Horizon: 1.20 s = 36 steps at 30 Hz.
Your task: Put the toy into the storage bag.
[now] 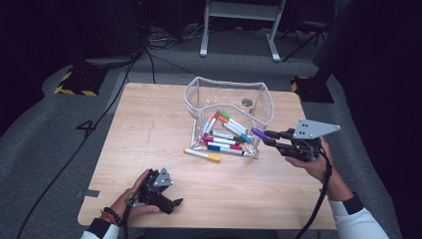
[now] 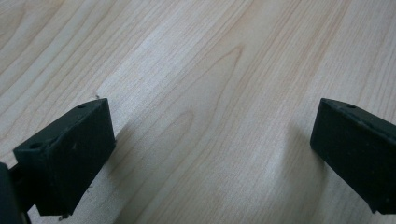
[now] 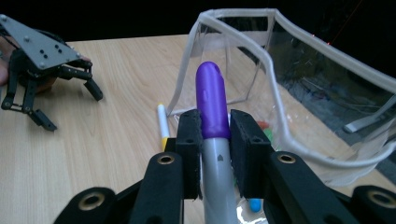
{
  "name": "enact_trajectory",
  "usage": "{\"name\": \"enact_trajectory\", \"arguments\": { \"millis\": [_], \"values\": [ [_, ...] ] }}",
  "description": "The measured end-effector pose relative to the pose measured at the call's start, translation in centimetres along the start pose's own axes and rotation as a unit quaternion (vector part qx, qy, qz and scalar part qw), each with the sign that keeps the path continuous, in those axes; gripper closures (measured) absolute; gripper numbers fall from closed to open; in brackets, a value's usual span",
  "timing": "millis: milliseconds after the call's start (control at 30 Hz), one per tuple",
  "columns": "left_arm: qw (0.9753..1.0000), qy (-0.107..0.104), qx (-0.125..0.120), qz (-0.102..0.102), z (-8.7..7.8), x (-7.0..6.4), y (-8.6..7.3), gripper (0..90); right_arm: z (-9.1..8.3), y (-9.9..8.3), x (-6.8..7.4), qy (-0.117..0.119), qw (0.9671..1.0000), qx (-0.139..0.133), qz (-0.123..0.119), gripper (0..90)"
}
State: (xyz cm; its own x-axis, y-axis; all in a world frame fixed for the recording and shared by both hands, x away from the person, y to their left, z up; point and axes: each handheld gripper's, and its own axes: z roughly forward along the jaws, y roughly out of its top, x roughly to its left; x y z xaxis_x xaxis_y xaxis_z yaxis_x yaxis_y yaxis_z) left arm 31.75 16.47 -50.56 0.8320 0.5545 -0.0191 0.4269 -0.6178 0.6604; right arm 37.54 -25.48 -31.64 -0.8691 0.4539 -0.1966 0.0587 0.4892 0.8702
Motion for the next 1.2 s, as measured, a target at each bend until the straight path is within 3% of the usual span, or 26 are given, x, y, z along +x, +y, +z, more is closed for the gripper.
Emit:
{"name": "enact_trajectory", "arguments": {
  "millis": [300, 433, 733, 1033, 1200],
  "values": [
    [1.0000, 0.000, 0.000, 0.000, 0.0, 0.0, 0.0, 0.1, 0.5, 4.0, -1.6, -0.010, 0.9998, -0.009, -0.016, 75.0],
    [1.0000, 0.000, 0.000, 0.000, 0.0, 0.0, 0.0, 0.1, 2.2, 5.9, -3.4, -0.015, 0.9998, 0.001, -0.013, 75.0],
    [1.0000, 0.000, 0.000, 0.000, 0.0, 0.0, 0.0, 0.2, 5.2, 8.1, -5.7, -0.029, 0.9992, 0.025, -0.010, 75.1],
    [1.0000, 0.000, 0.000, 0.000, 0.0, 0.0, 0.0, 0.2, 9.2, 8.2, -7.7, -0.033, 0.9973, 0.065, 0.006, 75.1],
    [1.0000, 0.000, 0.000, 0.000, 0.0, 0.0, 0.0, 0.1, 11.4, 7.3, -8.6, -0.042, 0.9936, 0.103, 0.016, 75.0]
  ]
}}
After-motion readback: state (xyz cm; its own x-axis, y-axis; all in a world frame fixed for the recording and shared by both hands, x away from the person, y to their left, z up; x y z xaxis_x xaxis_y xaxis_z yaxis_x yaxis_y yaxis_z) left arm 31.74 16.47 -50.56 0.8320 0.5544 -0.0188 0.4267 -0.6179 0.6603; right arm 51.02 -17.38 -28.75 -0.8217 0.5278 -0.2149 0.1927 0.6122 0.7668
